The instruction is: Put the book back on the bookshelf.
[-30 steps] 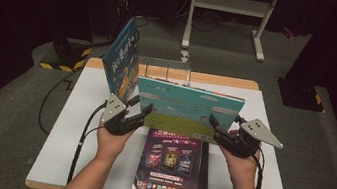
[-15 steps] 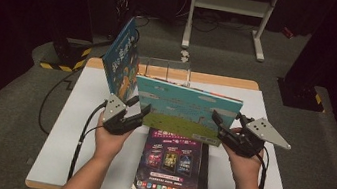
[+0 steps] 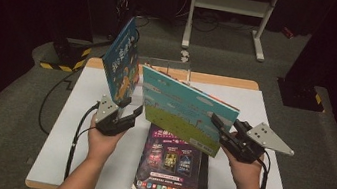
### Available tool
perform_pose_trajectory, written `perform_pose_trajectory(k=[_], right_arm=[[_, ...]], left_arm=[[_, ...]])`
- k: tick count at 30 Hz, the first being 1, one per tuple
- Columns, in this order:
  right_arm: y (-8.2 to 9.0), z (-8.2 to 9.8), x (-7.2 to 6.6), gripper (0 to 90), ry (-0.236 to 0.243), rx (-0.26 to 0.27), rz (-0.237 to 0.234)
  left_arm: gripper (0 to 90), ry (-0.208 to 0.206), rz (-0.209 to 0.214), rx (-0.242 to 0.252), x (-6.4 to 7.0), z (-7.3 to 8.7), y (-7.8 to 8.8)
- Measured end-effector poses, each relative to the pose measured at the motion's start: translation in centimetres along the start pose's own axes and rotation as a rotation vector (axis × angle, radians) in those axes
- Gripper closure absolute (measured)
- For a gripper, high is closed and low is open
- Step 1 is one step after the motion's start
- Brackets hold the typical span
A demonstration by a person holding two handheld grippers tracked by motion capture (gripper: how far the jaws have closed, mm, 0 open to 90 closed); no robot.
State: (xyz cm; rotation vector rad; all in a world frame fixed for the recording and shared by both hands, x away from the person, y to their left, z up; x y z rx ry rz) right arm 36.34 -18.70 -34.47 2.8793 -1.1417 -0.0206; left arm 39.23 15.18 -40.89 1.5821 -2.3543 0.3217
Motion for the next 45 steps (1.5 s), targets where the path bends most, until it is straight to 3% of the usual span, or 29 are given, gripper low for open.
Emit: perform_pose_trajectory(k=[4, 7, 8, 10, 19, 29, 31, 45], right_arm=[[0.1, -0.2, -0.3, 74.7, -0.019, 0.0, -0.041], [0.0, -0.3, -0.4, 76.2, -0.025, 0.0, -0.049], [0.0, -0.3, -0.4, 75.0, -0.017, -0.012, -0.001], [0.0, -0.2, -0.1, 75.8, -0.039, -0.012, 0.01], [-0.5, -0.5, -0.6, 80.0, -0.101, 0.01, -0.054], [-2.6, -2.1, -3.4, 80.4, 0.004, -0.027, -0.06], [-3.2, -2.2, -3.7, 80.4, 0.011, -0.032, -0.054], [-6.8, -2.5, -5.4, 80.4, 0.035, -0.065, -0.057]], left_arm=[[45.8, -0.002, -0.024, -0.011, -1.2, 0.6, 1.2], [45.8, -0.003, -0.041, -0.017, -1.9, 1.0, 1.7], [45.8, -0.003, -0.046, -0.018, -2.1, 1.1, 1.9], [45.8, -0.011, -0.065, -0.032, -3.0, 1.7, 2.7], [45.8, -0.009, -0.1, -0.052, -4.8, 2.8, 4.2], [46.1, -0.002, -0.1, -0.054, -4.8, 3.0, 4.1], [46.2, -0.016, -0.094, -0.061, -4.7, 3.1, 4.1], [46.4, -0.001, -0.099, -0.058, -4.9, 3.1, 4.2]])
Point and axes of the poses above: each handheld gripper's, and its own axes: y roughly backward along the jaws, z roughly out of its underside, x roughly to its right, the point moved 2 cm from there along -y, roughly forward along the jaws, and after that the axes turned 4 degrees about -z, right-handed, at the moved point
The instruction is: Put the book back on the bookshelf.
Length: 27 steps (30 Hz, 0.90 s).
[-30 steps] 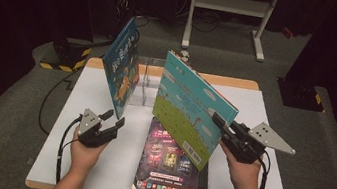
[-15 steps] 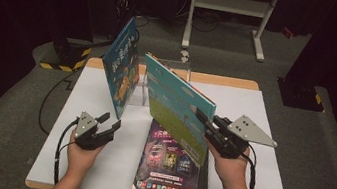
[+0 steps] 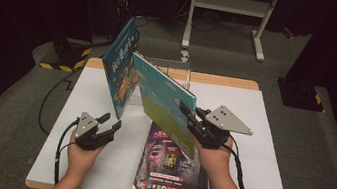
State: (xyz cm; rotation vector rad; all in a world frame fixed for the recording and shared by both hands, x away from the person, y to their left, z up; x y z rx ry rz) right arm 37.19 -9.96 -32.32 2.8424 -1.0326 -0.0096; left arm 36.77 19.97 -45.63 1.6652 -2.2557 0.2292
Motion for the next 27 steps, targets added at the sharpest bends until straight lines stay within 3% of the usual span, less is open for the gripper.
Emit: perform_pose_trajectory(k=[12, 27], right_arm=[[-1.7, -0.3, -1.0, 80.3, 0.0, -0.015, 0.041], [-2.6, -0.4, -1.0, 80.2, -0.013, -0.028, 0.057]], left_arm=[[46.5, 0.011, 0.003, 0.003, 0.0, -0.1, 0.1], [46.6, 0.016, 0.003, 0.0, -0.1, -0.1, 0.3]])
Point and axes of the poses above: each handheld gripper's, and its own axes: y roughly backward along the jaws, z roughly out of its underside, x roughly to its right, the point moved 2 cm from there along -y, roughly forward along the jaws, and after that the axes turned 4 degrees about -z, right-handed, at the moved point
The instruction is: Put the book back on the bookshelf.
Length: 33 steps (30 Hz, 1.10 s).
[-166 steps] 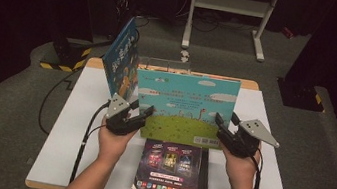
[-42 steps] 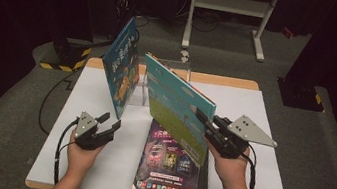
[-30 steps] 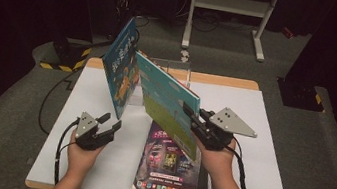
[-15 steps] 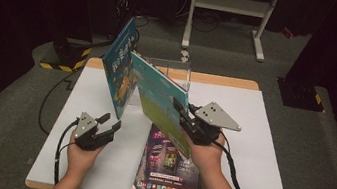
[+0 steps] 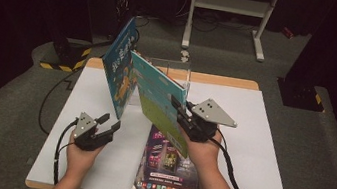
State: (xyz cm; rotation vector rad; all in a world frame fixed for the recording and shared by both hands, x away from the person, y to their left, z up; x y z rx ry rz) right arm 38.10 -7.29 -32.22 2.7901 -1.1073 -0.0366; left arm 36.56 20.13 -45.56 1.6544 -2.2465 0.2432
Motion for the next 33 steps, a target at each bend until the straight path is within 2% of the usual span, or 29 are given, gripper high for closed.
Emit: perform_pose_trajectory(k=[19, 26, 27, 31, 33], right_arm=[[-0.1, 0.2, -0.3, 78.1, 0.016, -0.017, 0.001], [0.7, 2.7, -0.2, 75.4, 0.002, -0.062, 0.007], [1.3, 3.9, -0.3, 75.7, -0.012, -0.074, 0.004], [2.2, 5.2, -0.8, 74.9, 0.011, -0.078, 0.017], [2.9, 6.4, -0.9, 77.9, -0.045, -0.064, 0.0]], left_arm=[[46.7, -0.001, 0.001, -0.007, 0.0, 0.1, 0.0], [46.7, 0.0, 0.002, -0.012, 0.0, 0.2, -0.1], [46.8, -0.003, 0.003, -0.013, 0.1, 0.3, -0.1], [46.7, -0.005, 0.004, -0.018, 0.2, 0.3, -0.2], [46.7, -0.003, 0.008, -0.016, 0.4, 0.4, -0.2]])
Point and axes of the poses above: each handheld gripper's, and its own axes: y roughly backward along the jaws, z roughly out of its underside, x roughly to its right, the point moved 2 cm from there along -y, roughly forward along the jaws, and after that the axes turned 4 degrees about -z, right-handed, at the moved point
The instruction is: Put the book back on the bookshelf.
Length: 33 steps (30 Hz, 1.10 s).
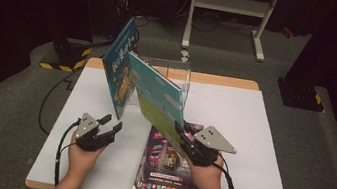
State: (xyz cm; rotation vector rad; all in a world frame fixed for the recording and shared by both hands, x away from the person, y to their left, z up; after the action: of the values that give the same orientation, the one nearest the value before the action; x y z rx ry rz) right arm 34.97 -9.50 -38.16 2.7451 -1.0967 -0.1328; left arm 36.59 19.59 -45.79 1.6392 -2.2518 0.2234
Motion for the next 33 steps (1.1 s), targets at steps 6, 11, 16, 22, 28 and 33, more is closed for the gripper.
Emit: perform_pose_trajectory(k=[6, 11, 16, 22, 28, 33], right_arm=[[0.0, 0.5, -0.8, 80.1, -0.015, 0.027, 0.017], [0.1, 0.5, -0.8, 80.1, -0.035, 0.017, 0.062], [0.1, 0.5, -1.5, 80.1, -0.03, 0.01, 0.058], [0.0, 0.5, -2.5, 78.3, -0.065, 0.002, 0.033], [0.1, 0.9, -3.5, 76.4, -0.068, -0.009, -0.001], [0.1, 1.4, -4.3, 75.2, -0.057, -0.011, -0.018]], left_arm=[[46.7, -0.005, 0.005, 0.004, 0.2, -0.1, 0.2], [46.7, -0.008, 0.004, -0.005, 0.1, 0.0, 0.1], [46.7, -0.003, 0.005, -0.001, 0.1, -0.1, 0.1], [46.7, -0.006, 0.013, 0.006, 0.3, -0.3, 0.4], [45.9, -0.021, 0.071, 0.014, 1.8, -1.1, 1.1], [43.1, -0.016, 0.155, 0.027, 4.2, -2.1, 2.1]])
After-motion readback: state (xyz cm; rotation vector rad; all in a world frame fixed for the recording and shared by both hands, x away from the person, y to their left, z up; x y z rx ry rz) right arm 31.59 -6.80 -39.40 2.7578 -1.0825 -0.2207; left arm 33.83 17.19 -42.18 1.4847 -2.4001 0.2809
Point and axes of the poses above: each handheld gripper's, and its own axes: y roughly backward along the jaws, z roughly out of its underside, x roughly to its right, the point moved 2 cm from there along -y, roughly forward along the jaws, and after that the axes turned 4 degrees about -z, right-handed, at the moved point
